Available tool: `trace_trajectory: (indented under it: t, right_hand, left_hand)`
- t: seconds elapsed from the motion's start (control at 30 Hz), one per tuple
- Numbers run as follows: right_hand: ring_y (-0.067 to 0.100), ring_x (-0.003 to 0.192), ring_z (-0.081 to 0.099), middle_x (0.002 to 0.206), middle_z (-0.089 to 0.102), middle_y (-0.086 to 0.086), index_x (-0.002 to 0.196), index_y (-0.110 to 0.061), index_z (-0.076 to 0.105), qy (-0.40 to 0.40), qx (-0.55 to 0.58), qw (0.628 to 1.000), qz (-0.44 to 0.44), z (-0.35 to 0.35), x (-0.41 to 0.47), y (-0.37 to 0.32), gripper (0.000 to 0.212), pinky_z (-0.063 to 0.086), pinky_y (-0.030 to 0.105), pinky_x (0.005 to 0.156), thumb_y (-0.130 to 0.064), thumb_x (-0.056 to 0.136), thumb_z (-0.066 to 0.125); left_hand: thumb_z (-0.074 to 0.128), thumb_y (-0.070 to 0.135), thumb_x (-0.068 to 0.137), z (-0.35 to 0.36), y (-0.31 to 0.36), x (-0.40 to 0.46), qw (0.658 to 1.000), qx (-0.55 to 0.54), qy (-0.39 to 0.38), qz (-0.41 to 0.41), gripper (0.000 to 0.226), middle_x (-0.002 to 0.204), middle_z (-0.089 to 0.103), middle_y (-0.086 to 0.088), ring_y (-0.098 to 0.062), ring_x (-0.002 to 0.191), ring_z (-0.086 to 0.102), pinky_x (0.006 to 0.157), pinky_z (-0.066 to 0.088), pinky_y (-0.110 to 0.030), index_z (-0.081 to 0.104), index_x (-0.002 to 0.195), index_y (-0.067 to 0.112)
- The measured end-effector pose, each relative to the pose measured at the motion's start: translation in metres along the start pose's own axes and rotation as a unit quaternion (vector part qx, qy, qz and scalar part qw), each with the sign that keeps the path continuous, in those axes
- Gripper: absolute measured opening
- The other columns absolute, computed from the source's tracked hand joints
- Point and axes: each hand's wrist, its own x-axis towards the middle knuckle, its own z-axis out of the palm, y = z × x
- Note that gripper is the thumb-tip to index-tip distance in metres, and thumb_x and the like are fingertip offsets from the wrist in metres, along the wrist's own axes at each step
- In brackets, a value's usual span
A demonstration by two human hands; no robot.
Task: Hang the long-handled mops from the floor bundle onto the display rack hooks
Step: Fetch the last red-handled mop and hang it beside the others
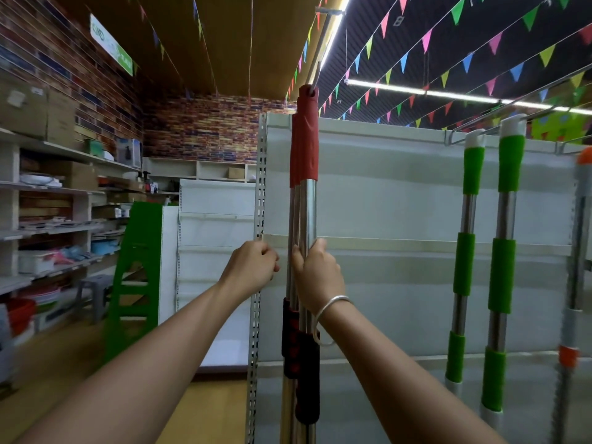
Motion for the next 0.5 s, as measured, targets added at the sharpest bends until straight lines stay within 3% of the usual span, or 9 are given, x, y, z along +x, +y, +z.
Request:
trace_trajectory:
  t: [0.17,0.4,0.5]
  right_hand:
    - [0.041,0.088,0.059,0.094,0.063,0.021,0.096,-0.007,0.038,0.000,-0.005,1.000,-0.004,0.006,0.005,0.010,0.030,0.047,0.045,0.074,-0.036,0.093,0.037]
    - [0.044,0.091,0.058,0.096,0.062,0.026,0.097,-0.005,0.037,0.015,-0.006,1.000,-0.019,0.009,0.008,0.015,0.030,0.042,0.041,0.070,-0.034,0.092,0.039]
    - [0.046,0.092,0.057,0.098,0.062,0.028,0.091,-0.010,0.032,0.011,0.006,1.000,-0.023,0.009,0.008,0.016,0.025,0.035,0.038,0.066,-0.034,0.092,0.040]
  left_hand:
    - [0.041,0.020,0.093,0.008,-0.010,0.006,1.000,-0.013,0.000,-0.011,0.026,0.076,0.065,0.001,-0.016,0.068,0.061,0.053,0.040,-0.025,0.058,0.073,0.021]
    - [0.041,0.016,0.091,0.006,-0.020,0.009,1.000,-0.001,0.001,-0.025,0.023,0.076,0.065,0.000,-0.018,0.070,0.063,0.058,0.047,-0.025,0.062,0.081,0.014]
    - [0.042,0.017,0.090,0.007,-0.023,0.006,1.000,0.016,-0.001,-0.025,0.023,0.075,0.066,0.001,-0.017,0.068,0.063,0.052,0.041,-0.024,0.063,0.083,0.013]
